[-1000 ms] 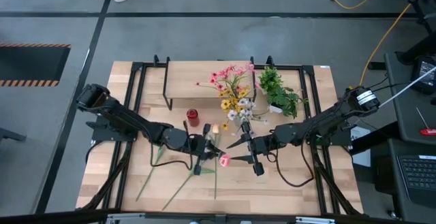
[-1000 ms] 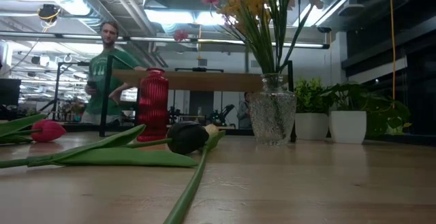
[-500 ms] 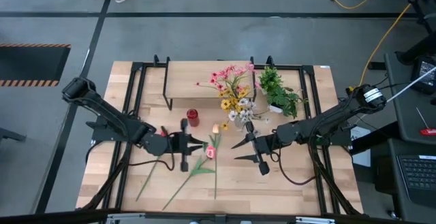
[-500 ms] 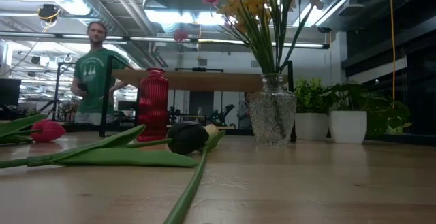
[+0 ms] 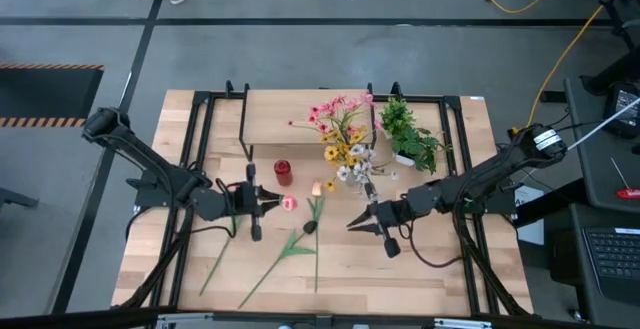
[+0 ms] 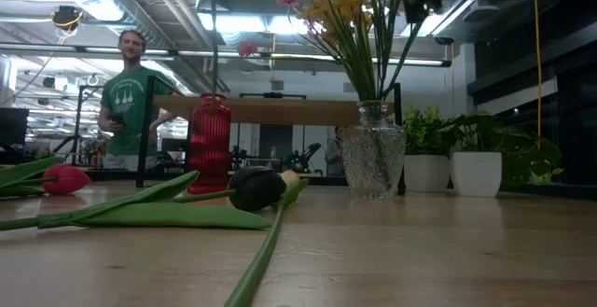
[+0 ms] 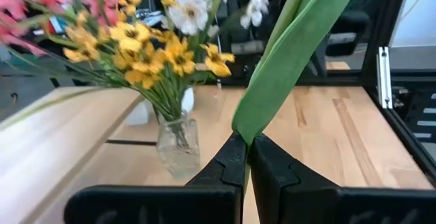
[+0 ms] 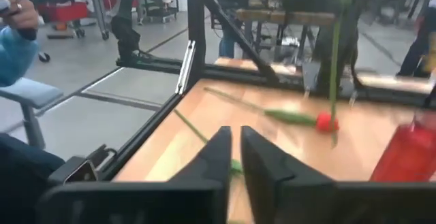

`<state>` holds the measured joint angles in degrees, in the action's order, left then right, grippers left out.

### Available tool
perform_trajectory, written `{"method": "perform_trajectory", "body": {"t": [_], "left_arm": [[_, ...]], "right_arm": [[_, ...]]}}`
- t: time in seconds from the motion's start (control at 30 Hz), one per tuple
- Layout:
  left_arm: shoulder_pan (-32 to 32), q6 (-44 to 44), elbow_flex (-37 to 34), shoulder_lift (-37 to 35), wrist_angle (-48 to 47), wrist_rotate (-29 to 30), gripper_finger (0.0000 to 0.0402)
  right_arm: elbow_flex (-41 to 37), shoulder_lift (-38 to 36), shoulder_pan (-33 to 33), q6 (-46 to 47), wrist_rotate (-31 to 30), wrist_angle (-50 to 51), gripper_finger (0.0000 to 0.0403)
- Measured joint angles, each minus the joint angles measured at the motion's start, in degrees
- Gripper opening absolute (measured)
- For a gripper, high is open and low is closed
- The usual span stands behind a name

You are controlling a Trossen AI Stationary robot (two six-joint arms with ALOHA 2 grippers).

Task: Pick and place flowers into a vace then onto a shelf
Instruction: Put the pink flower into the red flower vase

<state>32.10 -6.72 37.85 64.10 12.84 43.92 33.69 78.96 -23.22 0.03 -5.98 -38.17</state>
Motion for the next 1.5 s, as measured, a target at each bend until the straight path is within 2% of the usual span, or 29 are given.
{"method": "perform_trajectory", "body": {"t": [0.1, 0.37, 0.57, 0.9, 1.1, 1.5], "left_arm": [[0.0, 1.3, 0.0, -1.5, 0.0, 0.0, 0.0005], [-0.7, 3.0, 0.0, -4.4, -0.9, 2.1, 0.0005], [-2.2, 2.9, 0.0, -6.6, -3.0, 5.7, 0.0005], [-2.8, 3.0, 0.0, -10.2, -4.2, 6.3, 0.0005], [-2.9, 3.0, 0.0, -11.5, -6.5, 9.0, 0.0005], [-10.0, 2.8, 0.0, -11.7, -6.6, 8.1, 0.0005]], "right_arm": [[-4.2, 0.0, -0.5, 3.2, -0.3, -3.7, 0.0008], [-12.7, 0.0, -3.8, 5.5, -8.4, -15.5, 0.0003], [-13.1, 0.0, -4.3, 5.7, -10.0, -16.1, 0.0006], [-13.1, 1.3, -4.2, 5.6, -10.0, -15.8, 0.0007], [-13.1, 1.5, -4.2, 5.5, -10.0, -16.0, 0.0007], [-13.1, 1.6, -4.2, 5.4, -10.0, -16.1, 0.0007]]}}
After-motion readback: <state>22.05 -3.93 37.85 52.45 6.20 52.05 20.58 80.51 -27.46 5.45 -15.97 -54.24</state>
